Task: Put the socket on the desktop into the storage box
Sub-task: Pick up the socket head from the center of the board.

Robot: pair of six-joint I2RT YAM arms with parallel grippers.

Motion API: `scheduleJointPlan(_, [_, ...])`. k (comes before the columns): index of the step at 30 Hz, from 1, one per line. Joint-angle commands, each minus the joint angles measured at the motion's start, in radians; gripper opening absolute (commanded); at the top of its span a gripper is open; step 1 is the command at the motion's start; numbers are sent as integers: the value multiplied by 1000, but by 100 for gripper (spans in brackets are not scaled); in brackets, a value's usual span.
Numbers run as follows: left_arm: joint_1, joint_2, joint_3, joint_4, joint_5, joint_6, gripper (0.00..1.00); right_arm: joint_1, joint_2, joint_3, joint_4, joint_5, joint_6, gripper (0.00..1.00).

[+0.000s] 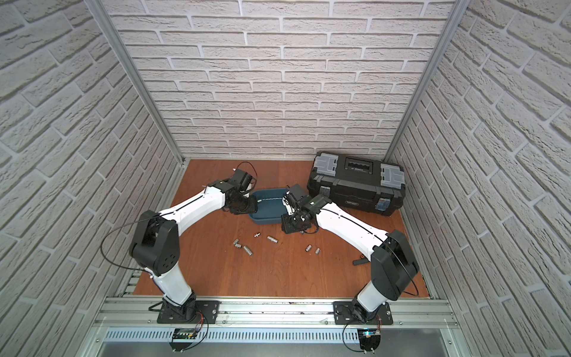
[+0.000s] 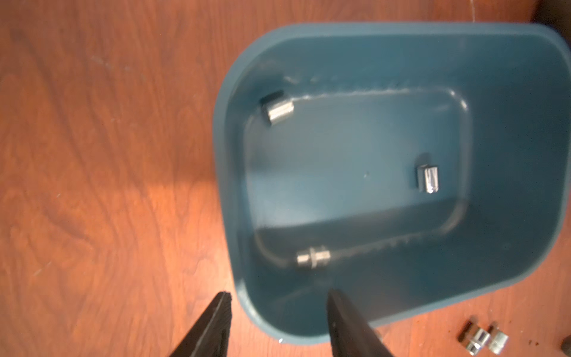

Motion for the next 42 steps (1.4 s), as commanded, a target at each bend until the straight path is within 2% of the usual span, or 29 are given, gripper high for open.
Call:
scheduleJointPlan(1, [-3, -69, -64, 18, -25, 1, 55, 21, 20, 34, 19, -10, -21, 43])
scheduleJointPlan(17, [1, -244, -324, 5, -55, -38, 57, 93, 108, 113, 15, -5, -42, 43])
scheduleJointPlan(42, [14, -182, -439, 59, -66, -50, 44, 115, 128, 125, 8, 9, -25, 43])
